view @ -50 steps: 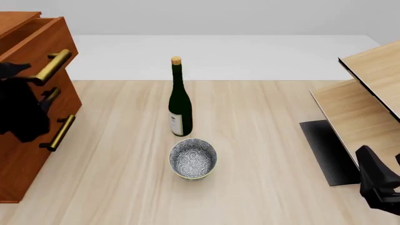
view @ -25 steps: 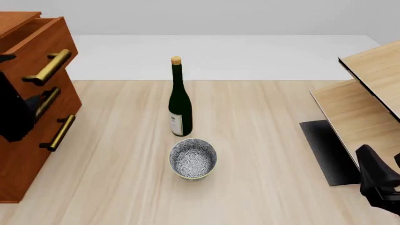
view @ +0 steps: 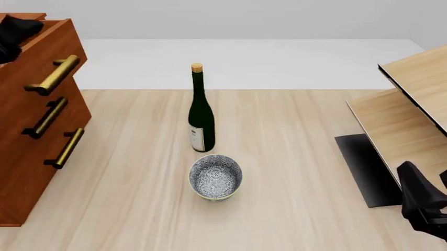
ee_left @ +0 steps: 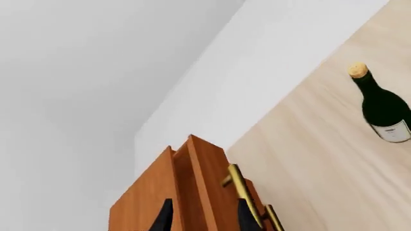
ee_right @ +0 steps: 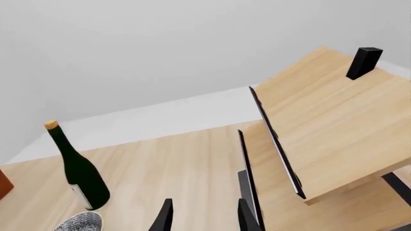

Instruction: Close the bottom drawer of the cabinet and open the top drawer.

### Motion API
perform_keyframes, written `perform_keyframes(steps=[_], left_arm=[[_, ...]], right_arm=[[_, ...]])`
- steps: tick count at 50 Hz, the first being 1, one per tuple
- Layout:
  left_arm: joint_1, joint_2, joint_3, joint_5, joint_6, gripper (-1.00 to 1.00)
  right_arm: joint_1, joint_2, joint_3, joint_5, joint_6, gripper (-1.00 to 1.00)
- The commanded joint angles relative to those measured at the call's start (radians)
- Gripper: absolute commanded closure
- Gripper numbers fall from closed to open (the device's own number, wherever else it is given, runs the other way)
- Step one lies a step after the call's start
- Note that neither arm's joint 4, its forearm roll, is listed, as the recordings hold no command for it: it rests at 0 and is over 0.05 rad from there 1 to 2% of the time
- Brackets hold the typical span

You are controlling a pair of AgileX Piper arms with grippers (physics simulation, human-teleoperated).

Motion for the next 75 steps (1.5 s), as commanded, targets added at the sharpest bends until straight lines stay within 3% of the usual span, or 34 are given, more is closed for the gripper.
perform_keyframes(steps=[1,3,4,5,6,8,11,13,15,18,19,22,26,33,52,75], left_arm=[[-0.026,0.098,-0.204,0.163,-0.229,-1.0],[-0.01,0.092,-0.195,0.159,-0.235,-1.0],[-0.028,0.116,-0.228,0.19,-0.299,-1.0],[-0.027,0.119,-0.233,0.195,-0.311,-1.0],[-0.004,0.096,-0.191,0.169,-0.262,-1.0],[-0.004,0.116,-0.21,0.194,-0.336,-1.0],[0.005,0.117,-0.201,0.197,-0.344,-1.0],[-0.005,0.143,-0.235,0.226,-0.417,-1.0],[0.017,0.135,-0.222,0.213,-0.408,-1.0],[0.015,0.145,-0.227,0.224,-0.458,-1.0],[0.016,0.148,-0.222,0.227,-0.49,-1.0],[0.03,0.139,-0.173,0.205,-0.488,-1.0],[0.035,0.14,-0.128,0.193,-0.538,-1.0],[0.065,0.12,-0.058,0.152,-0.539,-1.0],[0.151,0.065,-0.03,0.17,-0.499,-1.0],[0.145,0.082,0.077,0.113,-0.579,-1.0]], right_arm=[[-0.005,-0.006,0.003,0.003,-0.011,-1.0],[-0.004,-0.013,0.002,0.009,-0.014,-1.0],[-0.003,-0.017,0.002,0.013,-0.017,-1.0],[-0.002,-0.019,0.002,0.015,-0.018,-1.0],[0.0,-0.024,0.002,0.019,-0.021,-1.0],[0.003,-0.034,0.001,0.029,-0.025,-1.0],[0.006,-0.032,0.001,0.028,-0.031,-1.0],[0.011,-0.037,0.0,0.033,-0.036,-1.0],[0.013,-0.04,0.0,0.036,-0.038,-1.0],[0.015,-0.038,0.0,0.033,-0.041,-1.0],[0.015,-0.041,-0.001,0.037,-0.042,-1.0],[0.018,-0.044,-0.001,0.039,-0.045,-1.0],[0.021,-0.041,-0.002,0.037,-0.048,-1.0],[0.023,-0.051,-0.003,0.047,-0.054,-1.0],[0.037,-0.088,-0.004,0.083,-0.063,-1.0],[0.034,-0.084,-0.004,0.08,-0.061,-1.0]])
